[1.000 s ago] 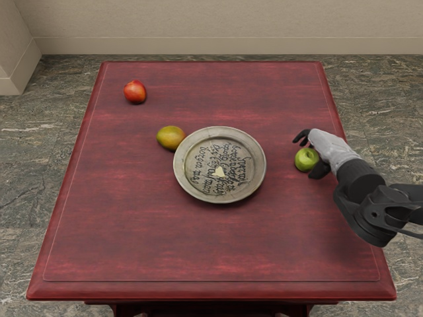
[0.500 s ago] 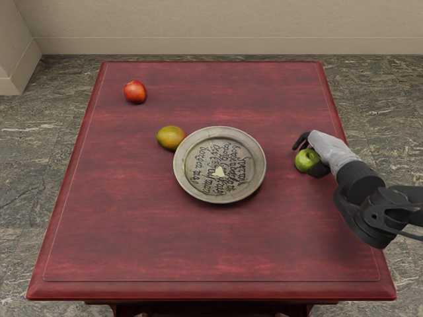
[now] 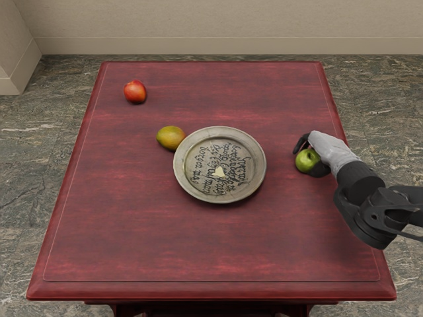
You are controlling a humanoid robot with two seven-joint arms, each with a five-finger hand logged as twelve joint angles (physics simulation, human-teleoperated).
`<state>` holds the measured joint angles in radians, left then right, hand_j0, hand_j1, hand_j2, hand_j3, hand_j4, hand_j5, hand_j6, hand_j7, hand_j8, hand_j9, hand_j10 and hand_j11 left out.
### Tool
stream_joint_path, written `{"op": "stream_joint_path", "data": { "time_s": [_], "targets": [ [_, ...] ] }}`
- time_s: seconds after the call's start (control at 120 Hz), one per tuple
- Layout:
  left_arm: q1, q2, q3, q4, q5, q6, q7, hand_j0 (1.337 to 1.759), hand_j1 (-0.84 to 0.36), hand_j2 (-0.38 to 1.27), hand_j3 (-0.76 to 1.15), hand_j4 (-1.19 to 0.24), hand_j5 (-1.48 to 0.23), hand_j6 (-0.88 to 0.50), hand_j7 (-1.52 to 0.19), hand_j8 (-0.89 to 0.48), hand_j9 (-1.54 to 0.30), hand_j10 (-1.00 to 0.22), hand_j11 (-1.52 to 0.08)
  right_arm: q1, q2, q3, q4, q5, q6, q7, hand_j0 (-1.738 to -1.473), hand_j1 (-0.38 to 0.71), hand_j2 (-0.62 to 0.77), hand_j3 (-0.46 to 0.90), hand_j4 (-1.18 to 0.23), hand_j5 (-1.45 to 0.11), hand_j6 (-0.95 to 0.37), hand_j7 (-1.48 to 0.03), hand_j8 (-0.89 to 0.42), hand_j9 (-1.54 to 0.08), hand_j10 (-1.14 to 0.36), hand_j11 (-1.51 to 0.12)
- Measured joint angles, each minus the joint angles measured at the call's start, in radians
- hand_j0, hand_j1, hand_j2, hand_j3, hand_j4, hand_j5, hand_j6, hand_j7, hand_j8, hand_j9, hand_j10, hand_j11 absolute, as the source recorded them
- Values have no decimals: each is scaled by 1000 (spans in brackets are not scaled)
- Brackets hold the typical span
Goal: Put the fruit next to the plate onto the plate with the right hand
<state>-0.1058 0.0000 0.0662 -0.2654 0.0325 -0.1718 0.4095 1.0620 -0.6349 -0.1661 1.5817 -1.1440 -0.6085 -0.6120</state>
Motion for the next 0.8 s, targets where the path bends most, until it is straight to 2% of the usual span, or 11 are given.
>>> {"op": "stream_joint_path", "data": {
  "time_s": [0.283, 0.45, 0.567, 0.8],
  "targets": [
    [0, 0, 0, 0, 0, 0, 0, 1658, 339, 1, 0, -8, -11, -8, -11, -8, -11, -8, -11, 0, -2, 1, 2, 1, 0, -1, -1646, 270, 29, 0, -601, -806, -420, -789, -406, -821, -594, -821],
    [-2, 0, 1, 0, 0, 0, 0, 1658, 339, 1, 0, -8, -11, -8, -11, -8, -11, -8, -11, 0, -11, 3, 8, 1, -3, 0, -1650, 252, 133, 0, -630, -794, -476, -805, -466, -815, -619, -814],
    [-3, 0, 1, 0, 0, 0, 0, 1658, 339, 1, 0, -8, -11, -8, -11, -8, -11, -8, -11, 5, -39, 10, 41, 0, -3, 0, -1653, 246, 212, 0, -633, -818, -514, -818, -493, -831, -626, -830],
    [-2, 0, -1, 4, 0, 0, 0, 1658, 339, 1, 0, -8, -11, -8, -11, -8, -11, -8, -11, 44, -55, 27, 82, 8, -2, 1, -1655, 241, 210, 1, -635, -853, -507, -837, -482, -854, -634, -854]
  ]
}}
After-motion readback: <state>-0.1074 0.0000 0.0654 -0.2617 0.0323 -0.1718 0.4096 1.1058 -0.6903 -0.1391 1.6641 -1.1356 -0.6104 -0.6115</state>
